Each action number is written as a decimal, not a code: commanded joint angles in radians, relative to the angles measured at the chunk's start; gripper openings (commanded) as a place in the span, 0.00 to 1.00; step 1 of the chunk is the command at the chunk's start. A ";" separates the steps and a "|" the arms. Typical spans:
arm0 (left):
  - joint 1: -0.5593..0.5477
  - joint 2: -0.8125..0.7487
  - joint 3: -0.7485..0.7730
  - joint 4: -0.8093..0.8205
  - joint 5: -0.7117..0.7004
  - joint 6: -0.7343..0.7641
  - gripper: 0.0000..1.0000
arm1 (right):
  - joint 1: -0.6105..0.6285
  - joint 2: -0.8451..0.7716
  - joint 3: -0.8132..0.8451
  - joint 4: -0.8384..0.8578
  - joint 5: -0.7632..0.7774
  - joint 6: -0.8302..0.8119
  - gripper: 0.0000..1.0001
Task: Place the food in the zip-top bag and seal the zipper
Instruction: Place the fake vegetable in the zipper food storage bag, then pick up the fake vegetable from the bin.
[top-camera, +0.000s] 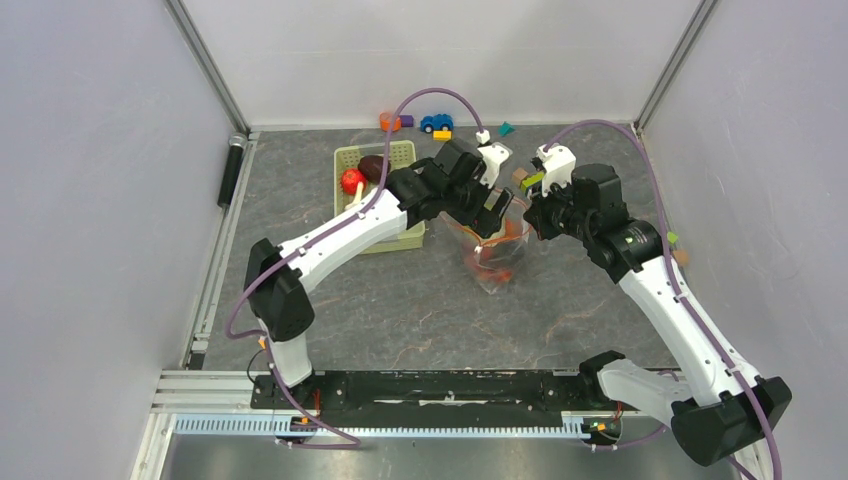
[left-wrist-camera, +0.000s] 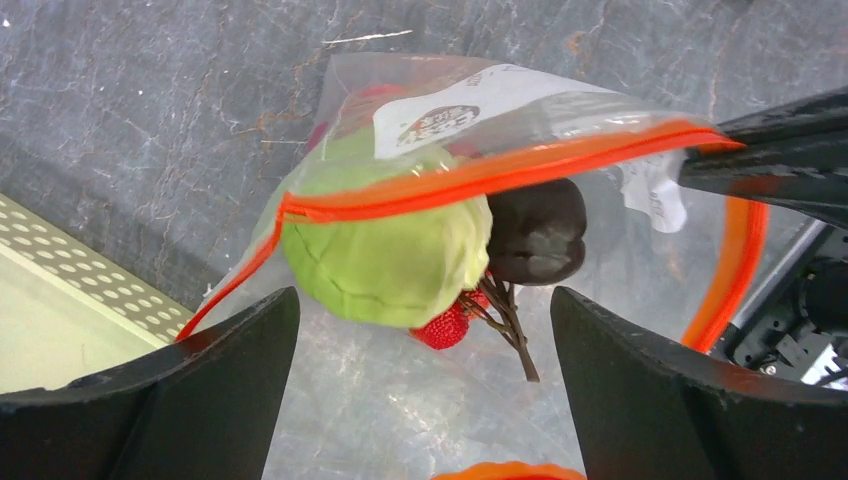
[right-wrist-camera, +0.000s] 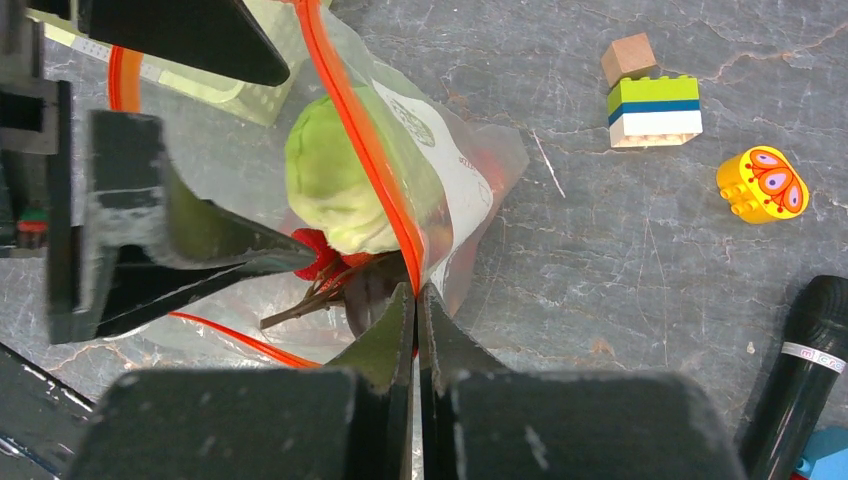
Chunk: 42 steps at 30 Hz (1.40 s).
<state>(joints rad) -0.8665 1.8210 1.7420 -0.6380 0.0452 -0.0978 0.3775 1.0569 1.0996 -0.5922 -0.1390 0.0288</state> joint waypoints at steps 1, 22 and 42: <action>-0.006 -0.083 0.031 0.020 0.101 0.016 1.00 | -0.004 -0.007 0.044 0.040 0.006 -0.004 0.00; 0.027 -0.434 -0.226 0.241 -0.274 -0.062 1.00 | -0.004 -0.020 0.034 0.037 0.034 -0.007 0.00; 0.431 -0.245 -0.335 0.180 -0.428 -0.183 0.95 | -0.003 0.003 0.039 0.033 0.039 -0.030 0.00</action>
<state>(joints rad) -0.4778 1.4982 1.4216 -0.4667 -0.3599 -0.2569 0.3775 1.0607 1.0996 -0.5922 -0.1116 0.0162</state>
